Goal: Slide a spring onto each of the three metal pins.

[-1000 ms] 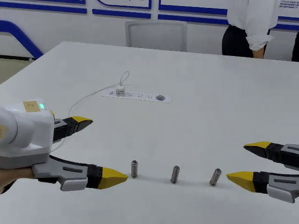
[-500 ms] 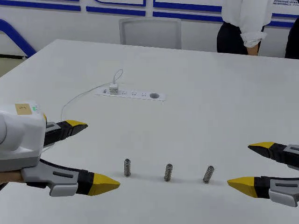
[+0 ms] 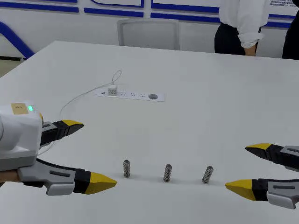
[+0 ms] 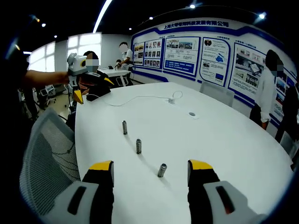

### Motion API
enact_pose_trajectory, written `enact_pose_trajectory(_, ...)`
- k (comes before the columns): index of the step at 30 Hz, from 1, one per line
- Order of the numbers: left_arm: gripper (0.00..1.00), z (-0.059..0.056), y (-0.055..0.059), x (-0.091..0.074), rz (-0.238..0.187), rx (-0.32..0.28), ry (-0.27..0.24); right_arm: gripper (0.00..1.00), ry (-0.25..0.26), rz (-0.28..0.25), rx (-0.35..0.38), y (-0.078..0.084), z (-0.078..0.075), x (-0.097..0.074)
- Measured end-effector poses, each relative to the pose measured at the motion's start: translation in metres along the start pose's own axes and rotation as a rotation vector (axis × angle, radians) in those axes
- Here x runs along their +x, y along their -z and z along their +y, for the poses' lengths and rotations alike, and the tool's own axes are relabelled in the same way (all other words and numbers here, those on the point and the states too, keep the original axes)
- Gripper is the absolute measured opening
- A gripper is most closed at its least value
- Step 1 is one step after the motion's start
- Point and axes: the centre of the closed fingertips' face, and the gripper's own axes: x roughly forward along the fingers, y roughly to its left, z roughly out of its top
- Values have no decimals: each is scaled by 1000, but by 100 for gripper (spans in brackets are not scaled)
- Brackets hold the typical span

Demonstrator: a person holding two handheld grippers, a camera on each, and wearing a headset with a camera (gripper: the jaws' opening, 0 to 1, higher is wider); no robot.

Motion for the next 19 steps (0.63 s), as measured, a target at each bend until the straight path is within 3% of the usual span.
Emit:
enact_pose_trajectory(9, 100, 0, -7, 1, -34, -20, 2, 65, -7, 12, -3, 0, 3, 1)
enact_pose_trajectory(19, 100, -4, 5, 1, -8, -14, 12, 65, -17, 20, 0, 0, 8, 4)
